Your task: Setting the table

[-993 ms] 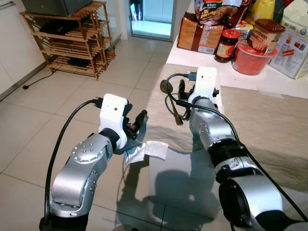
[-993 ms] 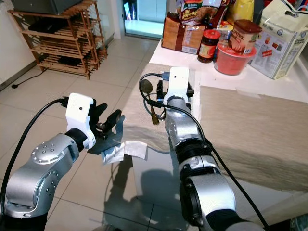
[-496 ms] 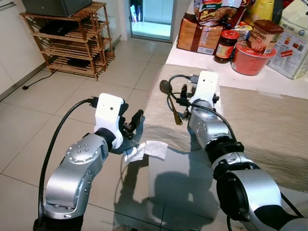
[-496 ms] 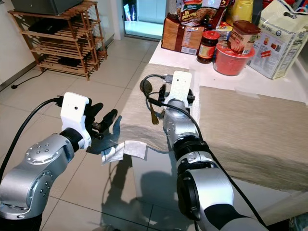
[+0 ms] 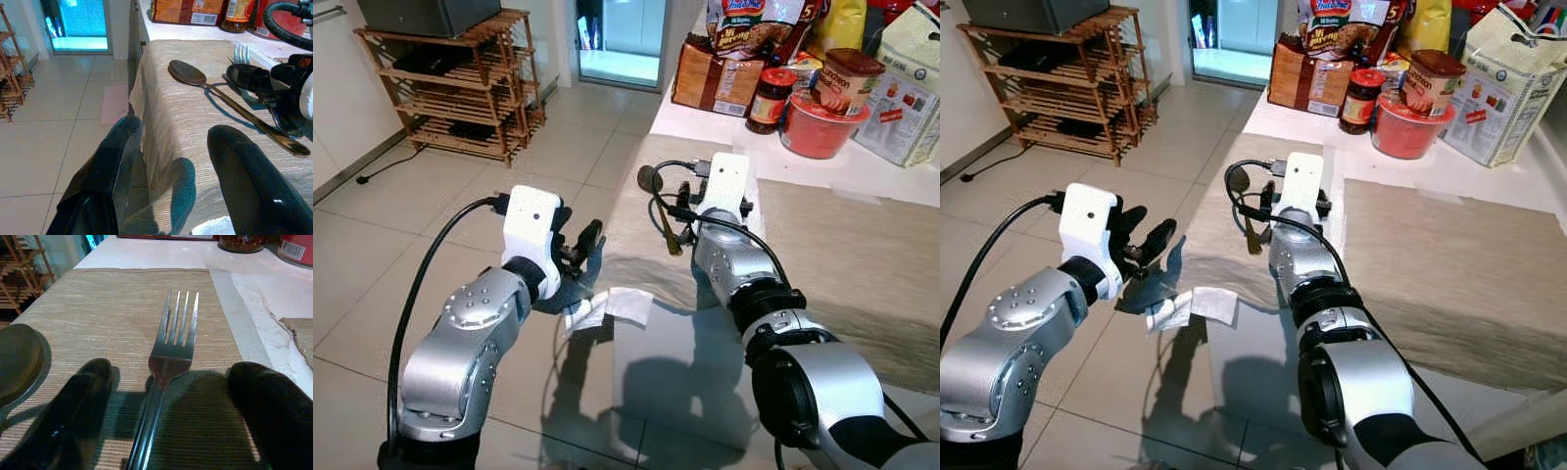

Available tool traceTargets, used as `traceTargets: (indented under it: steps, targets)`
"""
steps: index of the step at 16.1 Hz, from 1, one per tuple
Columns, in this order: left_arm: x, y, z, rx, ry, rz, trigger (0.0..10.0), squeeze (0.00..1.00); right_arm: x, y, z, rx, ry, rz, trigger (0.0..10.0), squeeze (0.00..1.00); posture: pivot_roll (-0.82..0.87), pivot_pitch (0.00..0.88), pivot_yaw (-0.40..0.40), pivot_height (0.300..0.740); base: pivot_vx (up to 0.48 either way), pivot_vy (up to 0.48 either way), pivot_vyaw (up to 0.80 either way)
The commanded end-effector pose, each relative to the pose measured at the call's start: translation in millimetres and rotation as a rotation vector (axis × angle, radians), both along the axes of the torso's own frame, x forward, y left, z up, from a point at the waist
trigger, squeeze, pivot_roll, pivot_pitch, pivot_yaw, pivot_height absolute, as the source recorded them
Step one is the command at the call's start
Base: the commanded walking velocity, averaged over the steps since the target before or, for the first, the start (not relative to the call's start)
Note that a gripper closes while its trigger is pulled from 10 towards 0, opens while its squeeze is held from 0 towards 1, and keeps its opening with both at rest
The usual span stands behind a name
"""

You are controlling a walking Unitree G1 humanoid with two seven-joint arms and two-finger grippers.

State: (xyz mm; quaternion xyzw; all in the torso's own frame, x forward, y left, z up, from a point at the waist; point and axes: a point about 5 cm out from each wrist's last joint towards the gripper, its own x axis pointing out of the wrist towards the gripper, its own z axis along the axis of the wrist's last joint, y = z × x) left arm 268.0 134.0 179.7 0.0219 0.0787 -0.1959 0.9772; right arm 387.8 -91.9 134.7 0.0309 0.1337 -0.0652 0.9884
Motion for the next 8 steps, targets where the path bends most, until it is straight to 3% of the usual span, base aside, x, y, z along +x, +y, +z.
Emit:
traceTargets:
  steps: [1,8]
  targets:
    - [0.8,0.7,3.3,-0.003,-0.004,-0.001,10.0,0.00,-7.6,1.2,-20.1,0.005,0.096,-0.003,0.0,0.00,0.11,0.000,-0.012,0.740,0.000,0.000,0.00]
    - [-5.7,-3.9,4.7,-0.024,0.024,-0.051,10.0,0.00,-11.0,0.8,-27.7,0.009,0.130,0.004,0.0,0.00,0.11,0.012,-0.001,0.740,0.000,0.000,0.00]
